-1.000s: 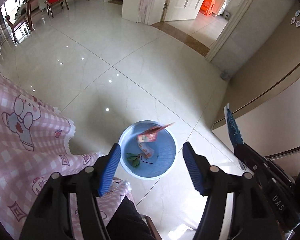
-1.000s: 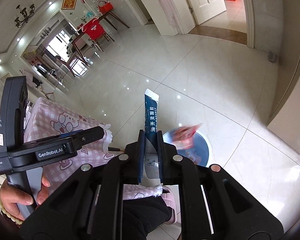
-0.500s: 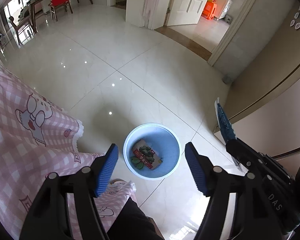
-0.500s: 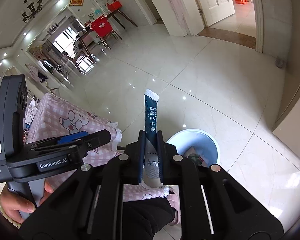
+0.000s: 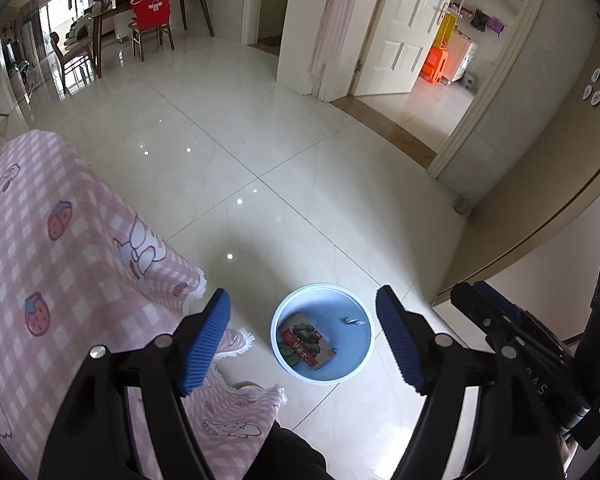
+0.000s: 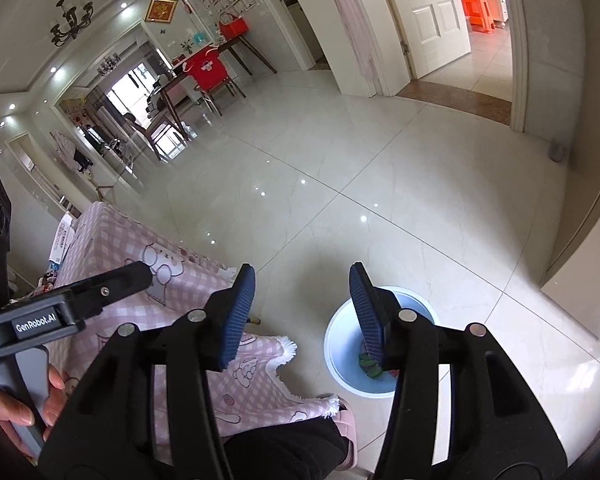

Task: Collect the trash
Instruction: 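Drop the cardboard box from the left tool and the snack stick from the right tool into the bucket, then grasp the red-white wrapper with the right tool while the left tool grasps a red wrapper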

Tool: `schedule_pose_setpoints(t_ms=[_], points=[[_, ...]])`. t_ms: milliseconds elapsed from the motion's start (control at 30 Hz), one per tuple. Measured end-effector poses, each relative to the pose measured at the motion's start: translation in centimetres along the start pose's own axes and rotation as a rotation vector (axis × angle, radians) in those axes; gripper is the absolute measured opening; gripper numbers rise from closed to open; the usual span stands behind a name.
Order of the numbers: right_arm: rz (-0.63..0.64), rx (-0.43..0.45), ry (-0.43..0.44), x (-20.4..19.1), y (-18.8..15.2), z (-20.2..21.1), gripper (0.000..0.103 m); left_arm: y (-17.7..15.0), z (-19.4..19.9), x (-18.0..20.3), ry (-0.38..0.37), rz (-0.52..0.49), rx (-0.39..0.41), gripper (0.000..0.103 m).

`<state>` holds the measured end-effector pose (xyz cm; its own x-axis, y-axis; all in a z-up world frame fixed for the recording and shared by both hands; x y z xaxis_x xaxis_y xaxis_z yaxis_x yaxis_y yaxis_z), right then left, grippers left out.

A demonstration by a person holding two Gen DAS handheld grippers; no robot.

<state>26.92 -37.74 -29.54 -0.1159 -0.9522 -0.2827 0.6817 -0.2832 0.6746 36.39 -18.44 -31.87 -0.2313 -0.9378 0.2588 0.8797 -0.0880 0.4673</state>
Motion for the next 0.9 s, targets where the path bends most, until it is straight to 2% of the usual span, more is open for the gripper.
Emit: schedule_pose_setpoints(t_ms=[167,300,433,600,700,800,900], points=[[0.048,0.013,0.027,-3.1,1.0,0.7,0.049,0.8,2.8,-2.6,0.011,0.016,0.054,0.074],[0.106,0.027,0.073,-7.3,1.9,1.3,0.049,1.5,5.9,-6.0,0.044,0.025,0.117,0.074],[0.177,0.037,0.144,-12.9,2.6,1.4,0.049,2.4,9.5,-11.4,0.12,0.043,0.194,0.075],[0.272,0.027,0.258,-21.4,3.1,0.4,0.049,3.3,13.5,-20.2,0.217,0.139,0.27,0.075],[0.33,0.013,0.305,-26.2,3.0,-0.8,0.049,3.2,14.6,-25.7,0.264,0.207,0.278,0.074],[0.38,-0.009,0.341,-30.1,2.8,-2.2,0.049,2.7,15.1,-29.8,0.299,0.258,0.28,0.074],[0.415,-0.036,0.362,-33.0,2.2,-3.8,0.049,2.4,14.8,-32.2,0.304,0.294,0.268,0.074]])
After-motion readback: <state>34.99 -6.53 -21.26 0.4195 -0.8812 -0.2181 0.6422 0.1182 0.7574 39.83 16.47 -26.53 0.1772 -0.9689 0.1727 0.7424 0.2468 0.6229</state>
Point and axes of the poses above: each gripper's, at about its wrist camera, not at the fingertips, and z roughly against the way its jaws point, x to its right, y to its top, the point moved 10 cm from there along -z, roughly the way its jaws point, and after that the axes turned 13 degrees about z, right-handed, at the moved point
